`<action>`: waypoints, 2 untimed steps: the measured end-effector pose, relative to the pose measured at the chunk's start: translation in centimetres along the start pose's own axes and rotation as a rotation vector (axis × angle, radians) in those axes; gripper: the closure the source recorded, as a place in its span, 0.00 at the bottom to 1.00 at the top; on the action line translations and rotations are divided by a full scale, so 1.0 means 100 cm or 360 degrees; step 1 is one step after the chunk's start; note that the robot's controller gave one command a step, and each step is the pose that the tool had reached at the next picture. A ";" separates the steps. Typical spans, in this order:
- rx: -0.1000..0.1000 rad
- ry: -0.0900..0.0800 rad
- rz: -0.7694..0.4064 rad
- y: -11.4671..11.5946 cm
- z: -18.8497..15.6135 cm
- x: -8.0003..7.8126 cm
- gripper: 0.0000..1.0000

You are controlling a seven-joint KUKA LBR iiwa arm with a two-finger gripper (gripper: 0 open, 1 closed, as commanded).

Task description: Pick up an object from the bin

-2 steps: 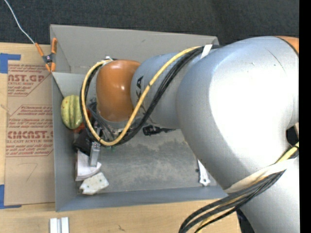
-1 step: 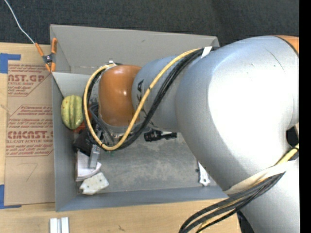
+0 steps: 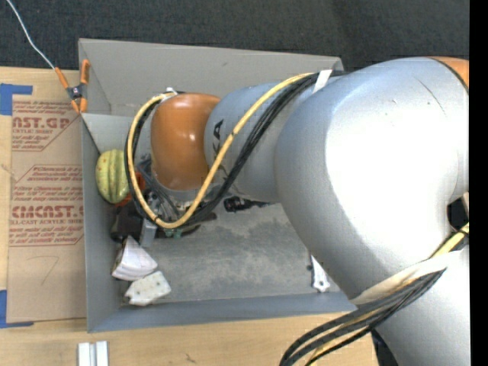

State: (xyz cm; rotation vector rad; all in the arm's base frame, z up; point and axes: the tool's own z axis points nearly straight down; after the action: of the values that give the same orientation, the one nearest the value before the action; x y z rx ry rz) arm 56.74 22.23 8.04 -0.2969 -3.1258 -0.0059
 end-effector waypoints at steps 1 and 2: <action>0.0000 0.0000 0.0000 0.000 0.000 0.000 1.00; 0.0001 0.0002 0.0000 0.000 -0.002 0.001 1.00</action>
Offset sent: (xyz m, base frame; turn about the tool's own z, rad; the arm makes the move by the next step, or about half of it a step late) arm 0.0002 -0.0002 0.0260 0.0000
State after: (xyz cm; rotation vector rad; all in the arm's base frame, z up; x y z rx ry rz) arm 56.69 22.22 8.23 -0.2965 -3.1246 -0.0052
